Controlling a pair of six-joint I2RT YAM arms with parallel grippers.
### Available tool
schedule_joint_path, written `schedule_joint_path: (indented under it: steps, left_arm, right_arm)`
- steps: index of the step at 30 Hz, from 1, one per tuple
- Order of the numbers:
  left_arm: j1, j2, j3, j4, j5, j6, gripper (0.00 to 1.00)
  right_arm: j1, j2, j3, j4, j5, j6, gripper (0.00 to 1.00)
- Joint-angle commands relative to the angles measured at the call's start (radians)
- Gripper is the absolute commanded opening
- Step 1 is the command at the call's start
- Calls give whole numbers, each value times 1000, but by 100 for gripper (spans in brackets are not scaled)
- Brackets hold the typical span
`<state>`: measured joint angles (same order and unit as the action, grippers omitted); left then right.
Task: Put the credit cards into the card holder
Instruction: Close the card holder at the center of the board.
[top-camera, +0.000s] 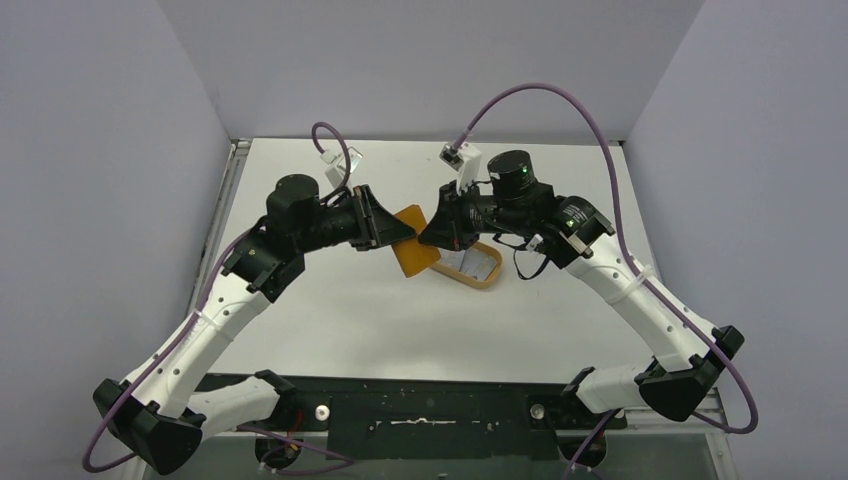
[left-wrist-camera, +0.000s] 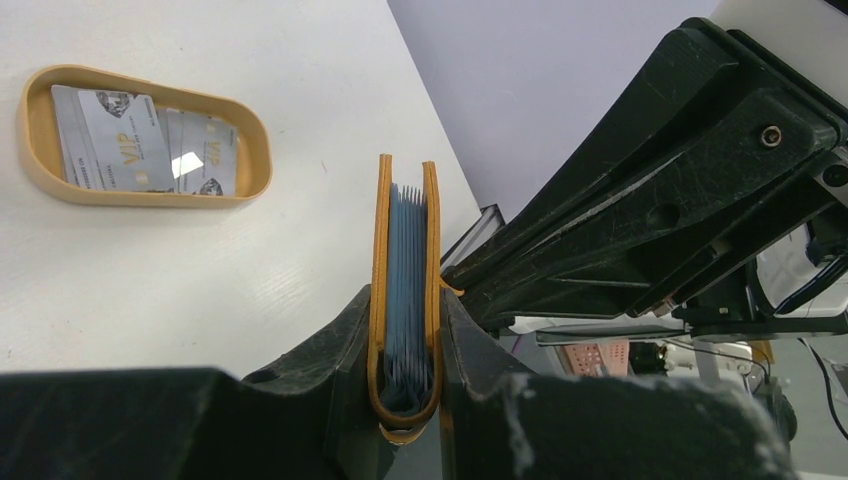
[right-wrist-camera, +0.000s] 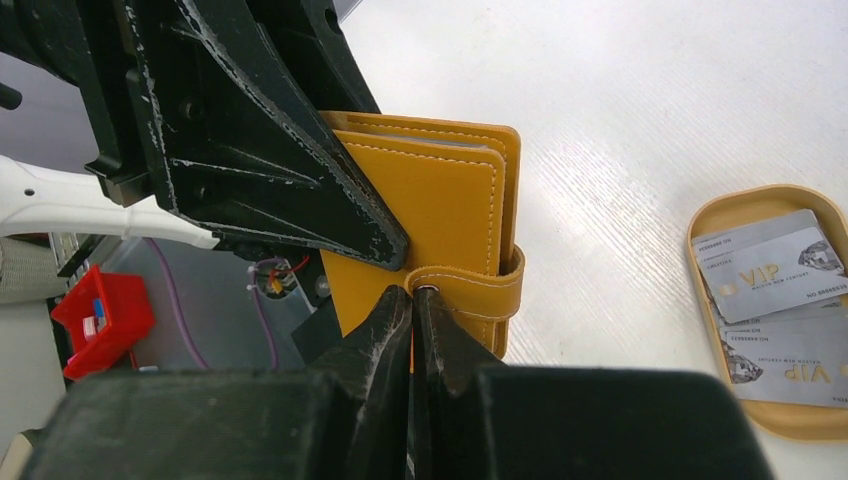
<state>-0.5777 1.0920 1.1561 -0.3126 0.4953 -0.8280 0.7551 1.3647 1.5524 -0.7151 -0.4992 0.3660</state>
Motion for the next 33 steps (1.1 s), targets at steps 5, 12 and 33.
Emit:
schedule_joint_path:
  steps: [5, 12, 33]
  left_arm:
    - [-98, -93, 111, 405, 270, -127, 0]
    - [-110, -89, 104, 438, 268, -152, 0]
    - [-178, -49, 91, 541, 243, -210, 0]
  right_arm:
    - [35, 137, -22, -67, 103, 5, 0]
    - [42, 148, -16, -69, 120, 19, 0]
    - [76, 183, -29, -17, 147, 60, 0]
